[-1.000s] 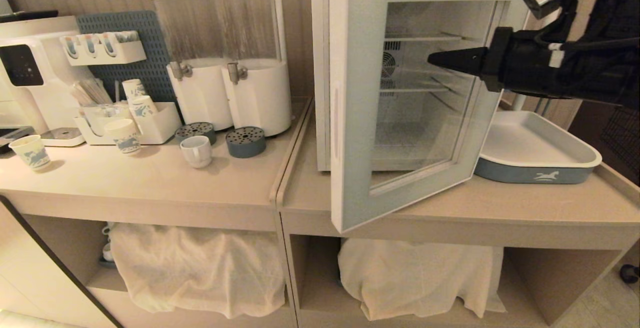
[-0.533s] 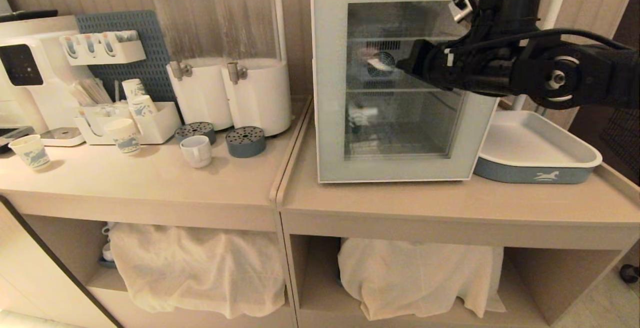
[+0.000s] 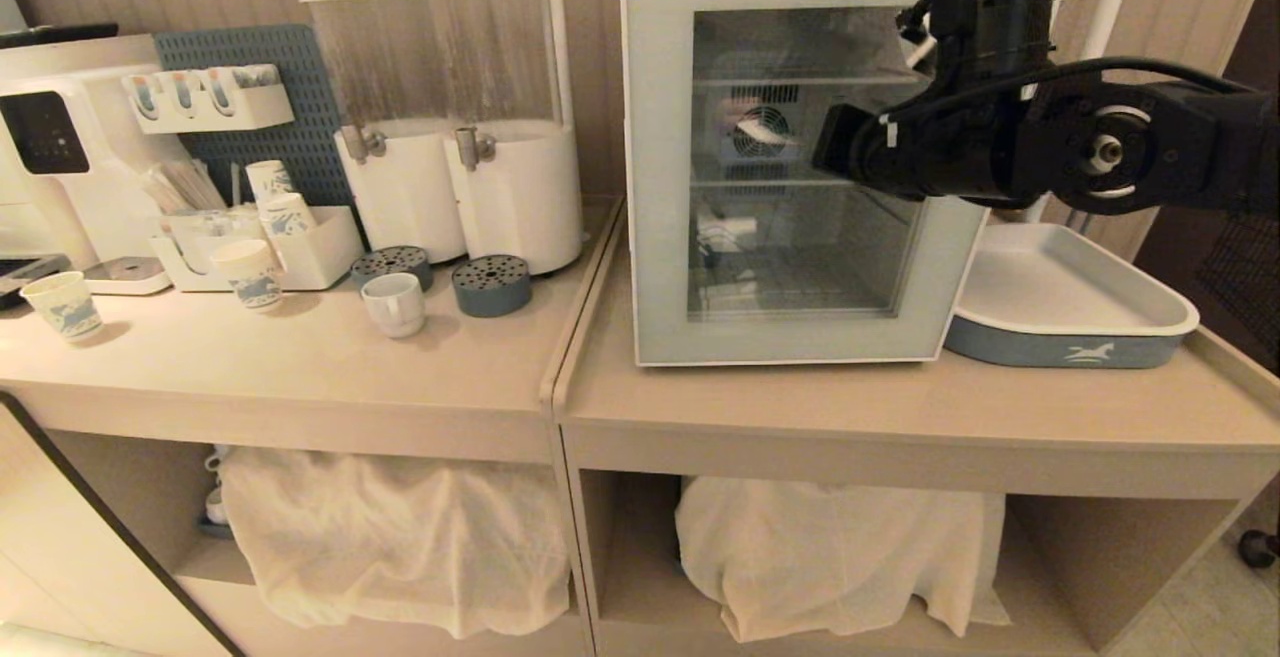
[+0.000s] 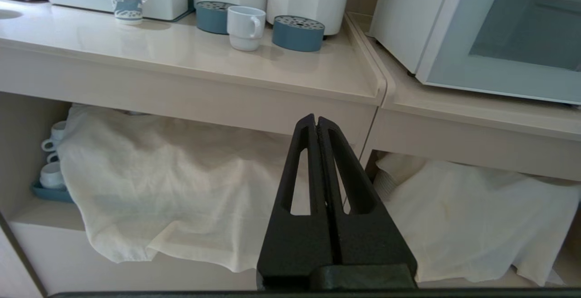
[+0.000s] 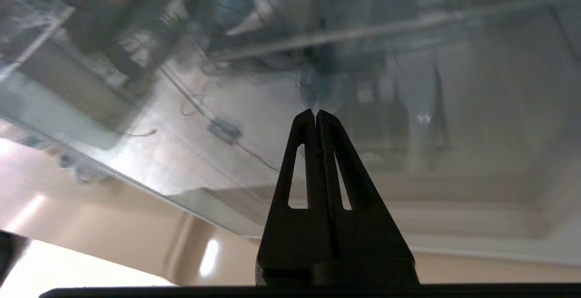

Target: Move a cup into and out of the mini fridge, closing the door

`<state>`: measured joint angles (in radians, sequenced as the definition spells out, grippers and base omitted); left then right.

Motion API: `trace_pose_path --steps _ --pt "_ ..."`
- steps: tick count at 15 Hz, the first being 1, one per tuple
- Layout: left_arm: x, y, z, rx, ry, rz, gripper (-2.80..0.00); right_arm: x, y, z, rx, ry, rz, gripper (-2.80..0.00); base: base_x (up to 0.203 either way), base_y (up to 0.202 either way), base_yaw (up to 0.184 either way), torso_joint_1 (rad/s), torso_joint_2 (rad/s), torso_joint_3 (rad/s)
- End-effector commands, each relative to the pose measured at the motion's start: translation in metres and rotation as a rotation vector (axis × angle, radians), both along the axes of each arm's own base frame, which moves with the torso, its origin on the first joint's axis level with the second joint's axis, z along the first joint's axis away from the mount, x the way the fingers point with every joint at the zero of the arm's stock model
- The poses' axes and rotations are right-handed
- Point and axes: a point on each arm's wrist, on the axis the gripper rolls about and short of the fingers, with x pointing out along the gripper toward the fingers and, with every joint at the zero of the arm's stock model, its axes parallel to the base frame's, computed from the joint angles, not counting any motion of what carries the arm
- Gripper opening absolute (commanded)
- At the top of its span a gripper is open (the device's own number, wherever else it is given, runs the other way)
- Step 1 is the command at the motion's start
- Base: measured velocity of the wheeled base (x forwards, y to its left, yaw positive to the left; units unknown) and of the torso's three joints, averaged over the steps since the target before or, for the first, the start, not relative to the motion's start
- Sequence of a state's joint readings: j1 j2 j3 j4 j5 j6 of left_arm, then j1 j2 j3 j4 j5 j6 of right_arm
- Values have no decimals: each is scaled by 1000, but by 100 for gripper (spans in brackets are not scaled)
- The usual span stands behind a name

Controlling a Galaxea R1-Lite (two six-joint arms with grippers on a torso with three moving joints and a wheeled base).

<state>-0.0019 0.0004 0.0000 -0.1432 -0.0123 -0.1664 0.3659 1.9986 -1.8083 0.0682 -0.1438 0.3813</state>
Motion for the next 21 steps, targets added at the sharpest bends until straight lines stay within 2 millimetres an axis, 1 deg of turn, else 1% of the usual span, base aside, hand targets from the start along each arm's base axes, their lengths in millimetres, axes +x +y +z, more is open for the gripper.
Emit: trace_pose_path --steps 1,2,3,6,7,11,12,13,15,17,18,19,21 --pt "3 0 -11 -1 34 0 -280 -48 -16 33 23 -50 25 -280 0 0 0 0 0 0" --pt "3 0 -11 -2 34 0 -280 -76 -27 46 33 -72 43 -280 0 0 0 0 0 0" --pt "3 0 -11 -1 34 -1 -280 -102 -36 52 38 -82 53 -280 0 0 0 0 0 0" --pt "3 0 -11 -2 34 0 -280 -185 -69 56 52 -115 58 -280 0 0 0 0 0 0" --pt "3 0 -11 -2 34 0 -280 -208 -79 53 53 -128 40 -280 0 0 0 0 0 0" --pt "3 0 -11 -2 35 0 -280 -296 -127 47 56 -193 -210 -280 0 0 0 0 0 0" --pt "3 0 -11 -2 34 0 -280 -314 -135 45 63 -204 -262 -280 0 0 0 0 0 0" --pt "3 0 -11 -2 34 0 -280 -340 -142 42 79 -235 -320 -280 0 0 0 0 0 0" --pt "3 0 -11 -2 34 0 -280 -392 -150 27 103 -295 -388 -280 0 0 0 0 0 0" --pt "3 0 -11 -2 34 0 -280 -436 -152 1 114 -337 -426 -280 0 0 0 0 0 0" --pt "3 0 -11 -2 34 0 -280 -455 -152 -15 116 -352 -446 -280 0 0 0 0 0 0" --pt "3 0 -11 -2 34 0 -280 -468 -151 -30 115 -357 -471 -280 0 0 0 0 0 0" --pt "3 0 -11 -2 34 0 -280 -489 -150 -64 105 -360 -508 -280 0 0 0 0 0 0"
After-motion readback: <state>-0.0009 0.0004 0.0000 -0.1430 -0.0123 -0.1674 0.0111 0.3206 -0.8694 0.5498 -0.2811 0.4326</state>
